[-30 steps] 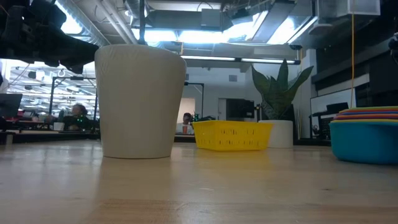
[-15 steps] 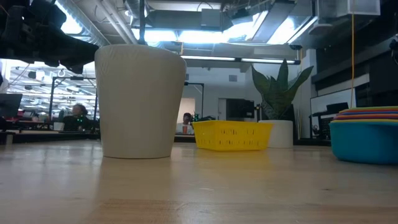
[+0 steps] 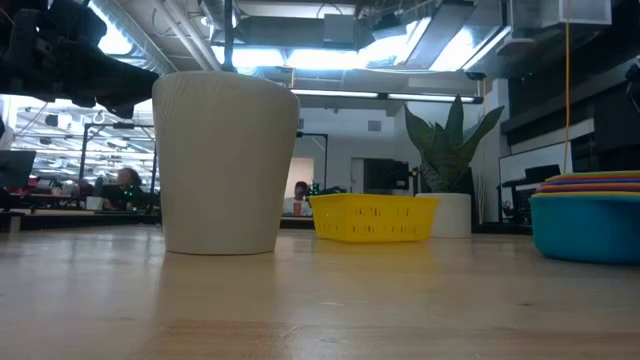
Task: Nest measuring cups in basket
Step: Put the nested measuring cups into the yellow basket
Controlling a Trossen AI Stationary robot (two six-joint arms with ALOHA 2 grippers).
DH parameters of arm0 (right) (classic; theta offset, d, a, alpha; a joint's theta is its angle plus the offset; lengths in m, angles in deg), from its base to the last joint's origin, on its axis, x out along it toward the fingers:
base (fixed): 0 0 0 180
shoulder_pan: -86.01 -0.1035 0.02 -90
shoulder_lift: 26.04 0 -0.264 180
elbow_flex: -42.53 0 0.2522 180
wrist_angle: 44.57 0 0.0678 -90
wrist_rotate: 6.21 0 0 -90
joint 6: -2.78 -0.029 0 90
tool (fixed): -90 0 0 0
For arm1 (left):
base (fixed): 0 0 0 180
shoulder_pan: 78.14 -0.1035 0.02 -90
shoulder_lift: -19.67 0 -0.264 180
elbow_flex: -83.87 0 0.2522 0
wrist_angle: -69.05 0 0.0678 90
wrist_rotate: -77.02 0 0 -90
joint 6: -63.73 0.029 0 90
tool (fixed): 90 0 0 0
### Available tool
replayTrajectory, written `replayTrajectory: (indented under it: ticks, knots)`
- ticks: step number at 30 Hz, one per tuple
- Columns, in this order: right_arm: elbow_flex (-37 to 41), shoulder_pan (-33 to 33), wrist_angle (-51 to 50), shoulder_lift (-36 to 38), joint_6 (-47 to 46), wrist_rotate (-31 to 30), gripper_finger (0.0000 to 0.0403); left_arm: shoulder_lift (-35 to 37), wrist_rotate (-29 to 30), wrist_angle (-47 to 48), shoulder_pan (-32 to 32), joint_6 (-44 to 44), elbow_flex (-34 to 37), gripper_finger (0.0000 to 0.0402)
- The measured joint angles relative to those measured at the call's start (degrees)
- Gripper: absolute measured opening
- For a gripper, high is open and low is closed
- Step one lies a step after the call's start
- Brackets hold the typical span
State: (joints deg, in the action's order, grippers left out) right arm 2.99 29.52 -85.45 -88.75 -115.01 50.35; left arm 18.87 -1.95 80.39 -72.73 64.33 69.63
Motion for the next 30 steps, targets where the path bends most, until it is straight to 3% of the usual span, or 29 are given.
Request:
replayTrajectory:
  ticks: [30]
  knots:
    - [0.0, 0.0, 16.3, -15.3, 3.0, -13.3, 0.032, 0.0, 0.0, 0.0, 0.0, 0.0, 0.0, 0.0117]
